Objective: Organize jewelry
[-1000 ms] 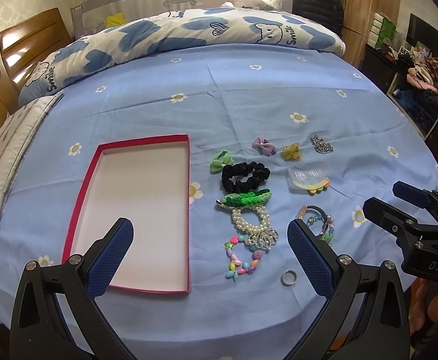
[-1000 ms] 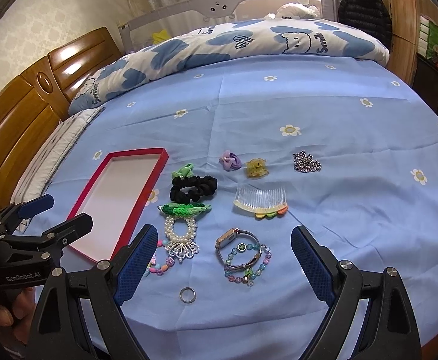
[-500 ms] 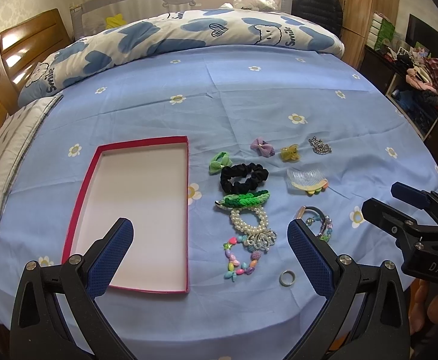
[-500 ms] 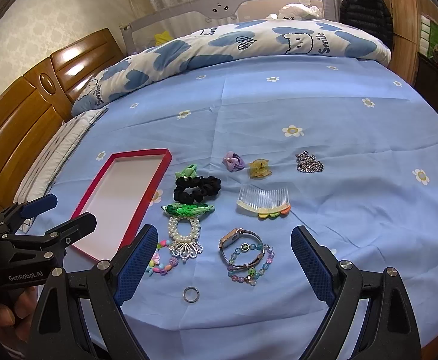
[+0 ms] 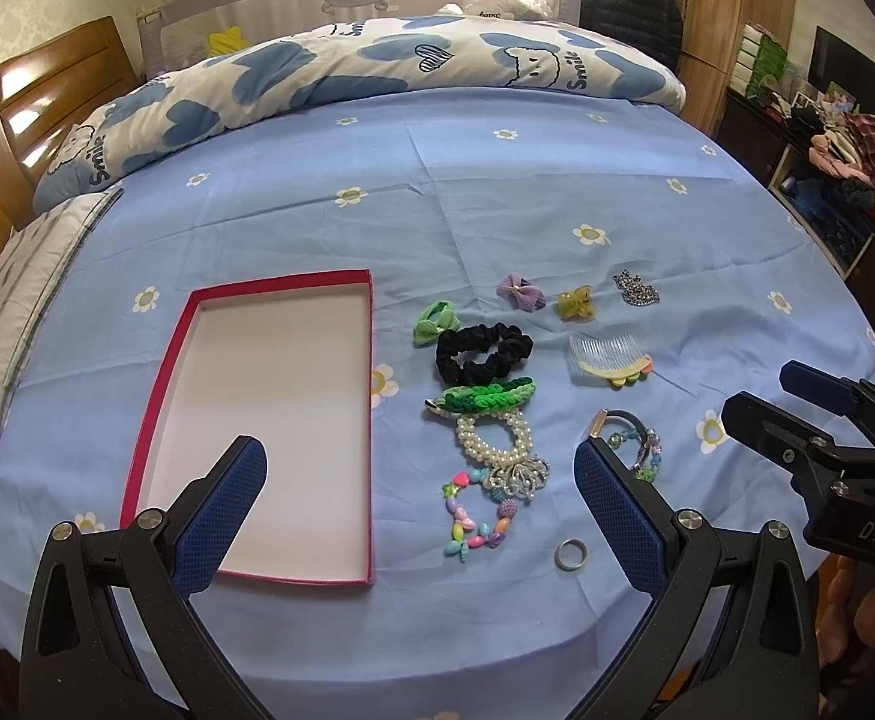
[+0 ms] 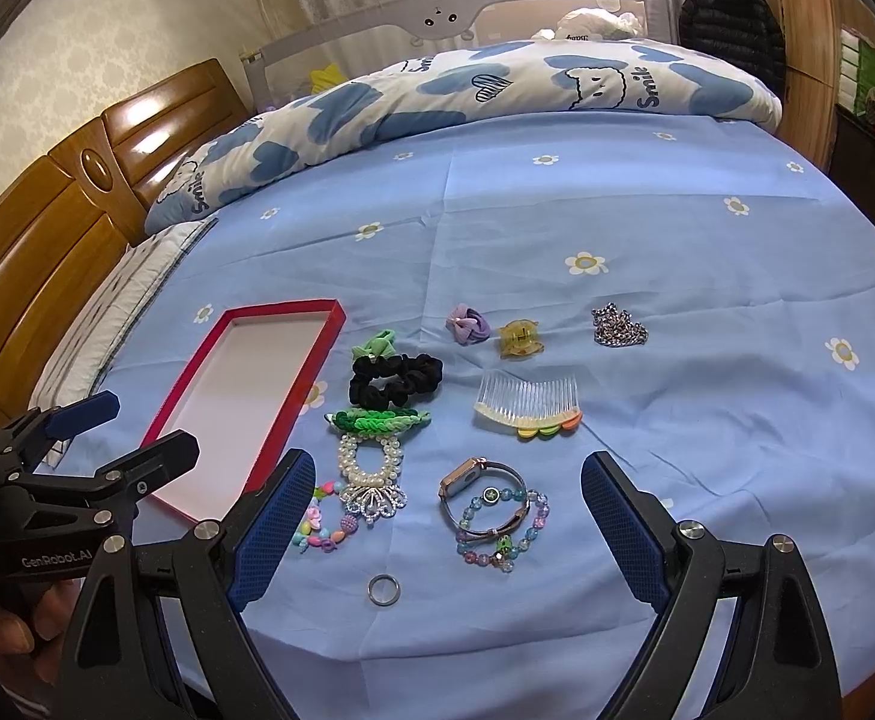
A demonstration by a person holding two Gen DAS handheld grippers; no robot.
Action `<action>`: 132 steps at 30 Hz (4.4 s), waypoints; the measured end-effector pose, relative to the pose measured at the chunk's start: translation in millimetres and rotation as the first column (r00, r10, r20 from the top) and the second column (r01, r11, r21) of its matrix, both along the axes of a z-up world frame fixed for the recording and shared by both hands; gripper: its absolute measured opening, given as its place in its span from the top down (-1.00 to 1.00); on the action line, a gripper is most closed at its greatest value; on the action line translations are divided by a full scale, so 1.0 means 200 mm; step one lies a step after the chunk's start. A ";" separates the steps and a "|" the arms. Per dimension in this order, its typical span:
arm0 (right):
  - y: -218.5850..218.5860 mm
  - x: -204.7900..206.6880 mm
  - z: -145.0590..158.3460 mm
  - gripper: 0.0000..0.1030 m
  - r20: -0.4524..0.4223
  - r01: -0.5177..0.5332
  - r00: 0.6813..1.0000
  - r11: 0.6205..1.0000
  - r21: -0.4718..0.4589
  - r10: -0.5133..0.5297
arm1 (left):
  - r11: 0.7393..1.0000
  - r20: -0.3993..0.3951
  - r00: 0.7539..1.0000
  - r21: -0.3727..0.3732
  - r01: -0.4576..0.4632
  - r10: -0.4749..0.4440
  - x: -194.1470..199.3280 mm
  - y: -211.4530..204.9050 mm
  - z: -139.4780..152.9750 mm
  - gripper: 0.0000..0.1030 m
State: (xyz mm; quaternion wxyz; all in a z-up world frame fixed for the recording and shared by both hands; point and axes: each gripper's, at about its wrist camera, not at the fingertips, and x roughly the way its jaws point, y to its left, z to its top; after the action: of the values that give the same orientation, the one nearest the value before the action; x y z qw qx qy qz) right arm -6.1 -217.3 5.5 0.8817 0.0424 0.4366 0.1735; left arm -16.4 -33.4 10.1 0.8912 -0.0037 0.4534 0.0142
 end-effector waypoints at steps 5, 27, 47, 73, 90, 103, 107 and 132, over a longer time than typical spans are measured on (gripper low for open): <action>0.00 0.00 0.00 -0.79 -0.002 -0.001 1.000 1.000 0.006 0.001 | 1.000 -0.001 1.000 -0.001 -0.001 0.001 0.00 0.00 0.00 -1.00; -0.03 0.05 -0.06 -0.78 -0.030 0.014 0.999 0.999 0.033 -0.013 | 0.999 -0.038 0.999 -0.035 0.004 -0.005 0.05 0.04 -0.09 -1.00; -0.05 0.49 -0.35 -0.49 -0.088 0.028 0.996 0.998 0.056 -0.023 | 0.992 -0.116 0.993 -0.124 0.010 -0.024 0.54 0.12 -0.34 -0.56; 0.03 0.88 -0.68 0.53 -0.177 0.009 0.984 0.999 0.044 -0.001 | 0.991 -0.275 0.956 -0.113 0.078 -0.107 1.03 0.04 -0.76 0.43; 0.01 0.78 -0.55 0.55 -0.118 -0.009 0.993 0.997 0.081 0.018 | 0.969 -0.163 0.982 -0.238 0.059 -0.100 0.87 0.20 -0.54 0.81; 0.38 0.71 -0.43 0.55 -0.094 -0.146 0.983 0.981 0.127 0.158 | 0.966 -0.132 0.991 -0.252 -0.051 0.018 0.69 0.55 -0.46 0.81; 0.53 0.69 -0.42 0.55 -0.097 -0.195 0.973 0.971 0.140 0.210 | 0.964 -0.137 0.989 -0.248 -0.092 0.059 0.64 0.67 -0.48 0.81; 1.17 0.72 -0.58 0.55 -0.170 -0.349 0.915 0.929 0.123 0.366 | 0.965 -0.190 0.968 -0.171 -0.199 0.165 0.61 1.05 -0.69 0.81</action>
State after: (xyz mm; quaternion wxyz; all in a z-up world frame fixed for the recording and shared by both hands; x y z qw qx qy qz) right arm 138.1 17.4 -110.8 0.7866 0.0179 0.5107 0.3467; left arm 105.4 176.8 -127.1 0.8386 -0.1286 0.5267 0.0536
